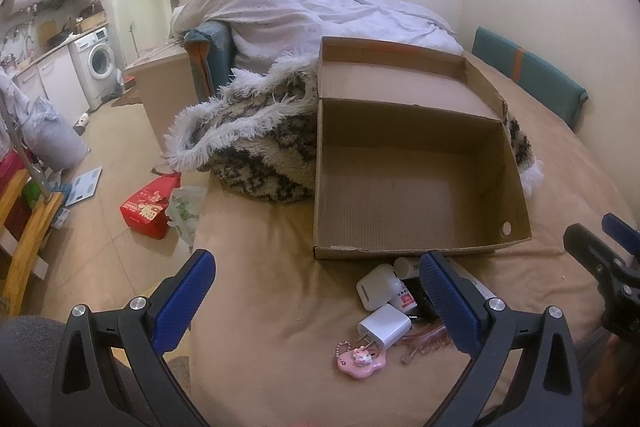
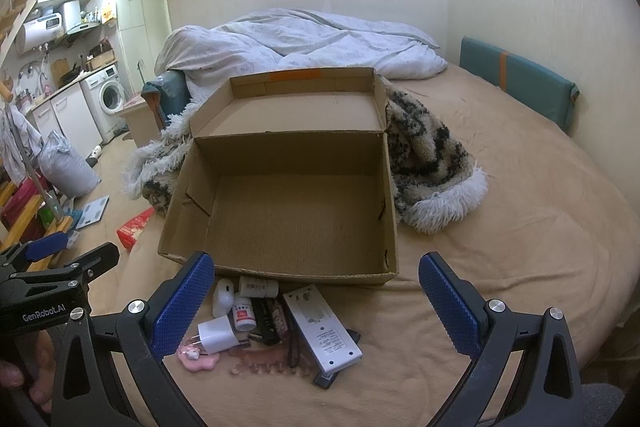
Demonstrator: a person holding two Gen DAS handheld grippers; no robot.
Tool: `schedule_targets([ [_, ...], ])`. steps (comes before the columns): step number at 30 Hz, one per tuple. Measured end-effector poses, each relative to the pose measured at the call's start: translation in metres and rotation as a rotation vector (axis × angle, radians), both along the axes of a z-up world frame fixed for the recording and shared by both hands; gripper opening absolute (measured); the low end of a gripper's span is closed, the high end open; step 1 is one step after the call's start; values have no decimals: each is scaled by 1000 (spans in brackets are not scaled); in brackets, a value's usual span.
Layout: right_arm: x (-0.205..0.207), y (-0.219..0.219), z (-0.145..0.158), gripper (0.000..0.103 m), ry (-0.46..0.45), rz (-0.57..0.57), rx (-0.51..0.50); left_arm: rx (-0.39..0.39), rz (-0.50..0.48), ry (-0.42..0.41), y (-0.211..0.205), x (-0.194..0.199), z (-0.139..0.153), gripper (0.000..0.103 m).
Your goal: Organize rigid objects
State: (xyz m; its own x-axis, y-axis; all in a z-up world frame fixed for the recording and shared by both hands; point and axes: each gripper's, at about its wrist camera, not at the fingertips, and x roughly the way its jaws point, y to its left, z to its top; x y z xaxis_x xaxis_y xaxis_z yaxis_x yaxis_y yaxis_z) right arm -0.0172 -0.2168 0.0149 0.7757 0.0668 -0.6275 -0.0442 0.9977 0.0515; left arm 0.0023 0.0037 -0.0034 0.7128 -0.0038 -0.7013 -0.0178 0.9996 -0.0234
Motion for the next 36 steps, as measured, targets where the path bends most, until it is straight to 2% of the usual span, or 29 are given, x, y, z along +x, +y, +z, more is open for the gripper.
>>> schedule_targets([
  [36,1,-2,-4,103,11,-3,-4,5,-6,2,-5,0,1,102],
])
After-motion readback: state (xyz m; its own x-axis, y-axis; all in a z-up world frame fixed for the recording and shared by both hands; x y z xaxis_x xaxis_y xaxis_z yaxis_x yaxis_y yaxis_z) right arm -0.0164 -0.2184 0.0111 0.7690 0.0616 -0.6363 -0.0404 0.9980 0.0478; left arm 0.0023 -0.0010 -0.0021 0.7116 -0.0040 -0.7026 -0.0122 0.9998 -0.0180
